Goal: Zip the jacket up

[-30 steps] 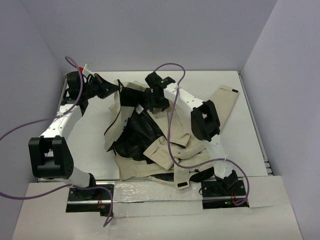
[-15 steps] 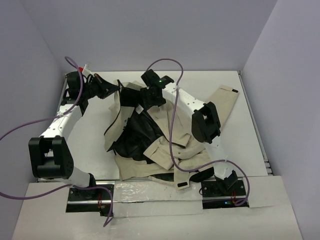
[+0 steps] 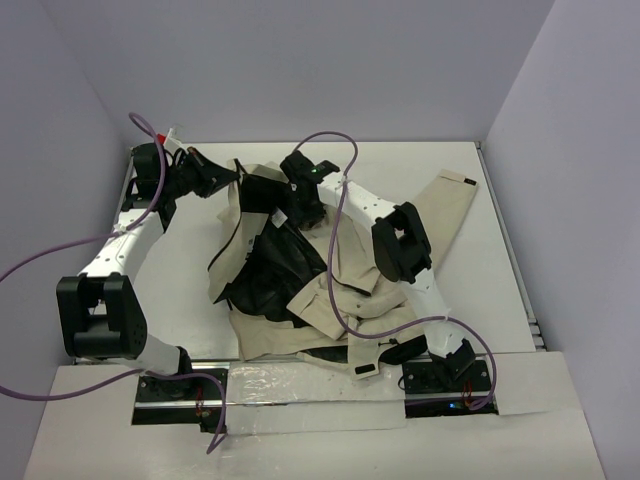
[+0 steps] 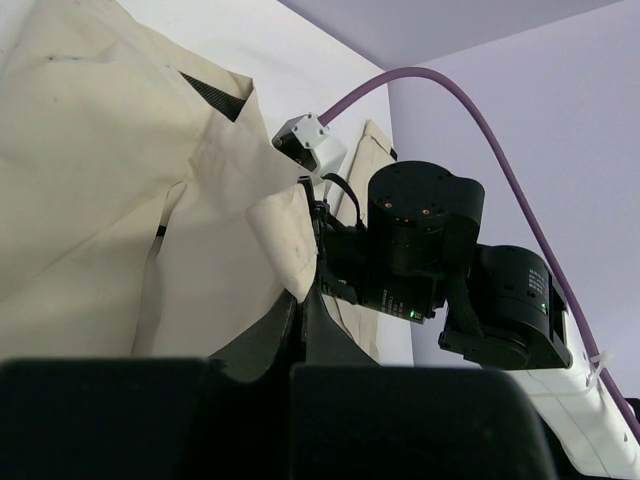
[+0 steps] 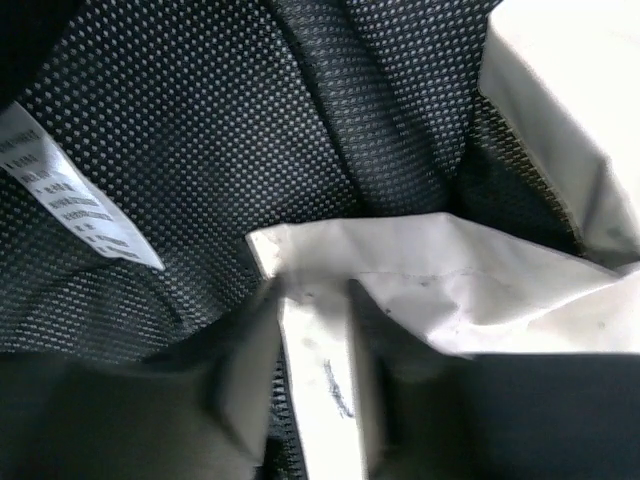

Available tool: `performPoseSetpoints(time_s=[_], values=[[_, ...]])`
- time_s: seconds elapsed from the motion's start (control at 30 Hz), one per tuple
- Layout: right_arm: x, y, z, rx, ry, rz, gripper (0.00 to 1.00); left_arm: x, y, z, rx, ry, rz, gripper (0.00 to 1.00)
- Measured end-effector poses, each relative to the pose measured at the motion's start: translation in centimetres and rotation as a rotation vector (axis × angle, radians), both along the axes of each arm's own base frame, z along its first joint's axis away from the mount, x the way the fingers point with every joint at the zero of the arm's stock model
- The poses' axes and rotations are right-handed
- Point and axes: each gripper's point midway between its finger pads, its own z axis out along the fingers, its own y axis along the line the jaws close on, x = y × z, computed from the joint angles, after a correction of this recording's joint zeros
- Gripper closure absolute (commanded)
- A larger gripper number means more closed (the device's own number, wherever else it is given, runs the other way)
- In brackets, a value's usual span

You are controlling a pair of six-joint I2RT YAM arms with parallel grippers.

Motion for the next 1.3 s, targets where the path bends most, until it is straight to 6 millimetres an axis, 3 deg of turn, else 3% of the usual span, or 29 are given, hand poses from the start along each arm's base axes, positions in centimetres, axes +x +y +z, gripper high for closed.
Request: performPoseSetpoints(time_s=[0.07,0.13,0.27,0.33,0.73,0.87,0.97,1.1,1.2,1.3], values=[[0.0,0.2,0.0,0.009,0.003,0.001,0.7,-0.1,0.0,0.0,0.0,-0.001,0.0,1.0],[-0.1,0.3,0.0,0.015,0.008,0.003,0.66,-0.1,0.0,0.1,0.0,-0.002,0.0,1.0],[-0.1,0.2,0.0,0.013,0.007,0.002,0.35,-0.1,0.0,0.1,0.0,-0.003,0.0,1.0],[0.1,0.0,0.0,0.002,-0.003,-0.004,0.29,-0.1,0.0,0.1,0.0,-0.003,0.001,1.0],[1.1,-1.7,-0.3,-0.09,-0.06,-0.029,0.17,-0.2,0.0,0.3,0.001,-0.007,0.003,1.0],[1.2,-1.9,-0.4,-0.101,-0.066,-0.031,0.26,-0.2,0.0,0.3,0.001,-0.009,0.003,1.0],[1.1,-1.9,-0.8,-0.1,-0.061,-0.031,0.42,-0.2,0.0,0.3,0.001,-0.009,0.003,1.0],[0.8,-1.9,-1.3,-0.098,-0.048,-0.034,0.55,-0.2,0.0,0.3,0.001,-0.009,0.003,1.0],[0.8,-1.8,-1.3,-0.09,-0.046,-0.035,0.58,-0.2,0.0,0.3,0.001,-0.008,0.003,1.0],[0.8,-1.8,-1.3,-0.079,-0.042,-0.037,0.5,-0.2,0.0,0.3,0.001,-0.008,0.003,1.0]])
